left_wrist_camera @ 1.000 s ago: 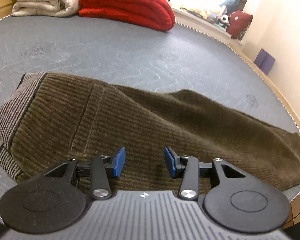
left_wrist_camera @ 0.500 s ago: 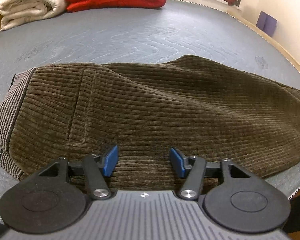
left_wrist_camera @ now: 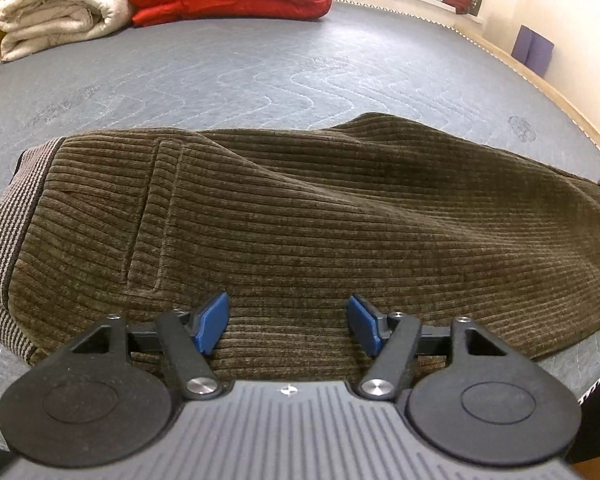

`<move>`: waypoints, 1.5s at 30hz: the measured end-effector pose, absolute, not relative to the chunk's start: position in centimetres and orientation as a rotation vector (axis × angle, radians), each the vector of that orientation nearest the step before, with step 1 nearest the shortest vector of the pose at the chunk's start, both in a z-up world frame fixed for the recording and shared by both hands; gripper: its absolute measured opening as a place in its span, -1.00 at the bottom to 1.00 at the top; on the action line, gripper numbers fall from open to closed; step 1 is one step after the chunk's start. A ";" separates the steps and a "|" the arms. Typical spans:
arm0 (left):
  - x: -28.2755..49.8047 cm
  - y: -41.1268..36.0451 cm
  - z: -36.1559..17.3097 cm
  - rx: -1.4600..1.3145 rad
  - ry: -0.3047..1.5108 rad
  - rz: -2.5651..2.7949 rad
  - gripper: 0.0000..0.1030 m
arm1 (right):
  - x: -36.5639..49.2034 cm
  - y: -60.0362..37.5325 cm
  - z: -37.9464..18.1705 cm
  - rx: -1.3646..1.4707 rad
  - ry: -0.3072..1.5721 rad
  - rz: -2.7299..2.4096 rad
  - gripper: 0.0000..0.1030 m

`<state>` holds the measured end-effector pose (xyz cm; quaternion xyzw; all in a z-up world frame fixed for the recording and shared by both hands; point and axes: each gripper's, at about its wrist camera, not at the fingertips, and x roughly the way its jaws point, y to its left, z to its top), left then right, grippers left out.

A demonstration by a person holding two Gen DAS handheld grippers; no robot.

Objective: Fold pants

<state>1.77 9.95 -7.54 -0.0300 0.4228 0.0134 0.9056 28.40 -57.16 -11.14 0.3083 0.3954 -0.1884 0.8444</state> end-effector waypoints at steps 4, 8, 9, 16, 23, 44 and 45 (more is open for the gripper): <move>1.5 9.8 -7.5 -0.060 0.866 0.032 0.36 | 29.3 -56.7 -11.3 0.552 0.842 -0.452 -0.98; 1.1 9.8 -7.0 -0.075 0.833 0.045 0.21 | 27.4 -57.7 -8.9 0.598 0.600 -0.523 -1.00; 1.0 9.9 -6.8 -0.084 0.823 0.046 0.20 | 27.1 -58.0 -8.1 0.559 0.539 -0.555 -1.00; 1.0 10.6 -5.3 -0.111 0.737 0.050 0.00 | 26.2 -60.1 -9.4 0.672 0.637 -0.424 -0.93; 2.6 13.6 -6.1 -0.167 0.835 0.221 -0.62 | 23.1 -59.0 -6.3 0.561 0.636 -0.313 -0.37; -0.1 12.6 -2.6 -0.141 0.720 0.223 -0.22 | 3.1 -65.1 -9.9 0.994 0.563 -0.683 -0.19; -0.3 11.9 -2.6 -0.134 0.712 0.160 -0.20 | 3.2 -65.2 -10.3 1.009 0.560 -0.681 -0.19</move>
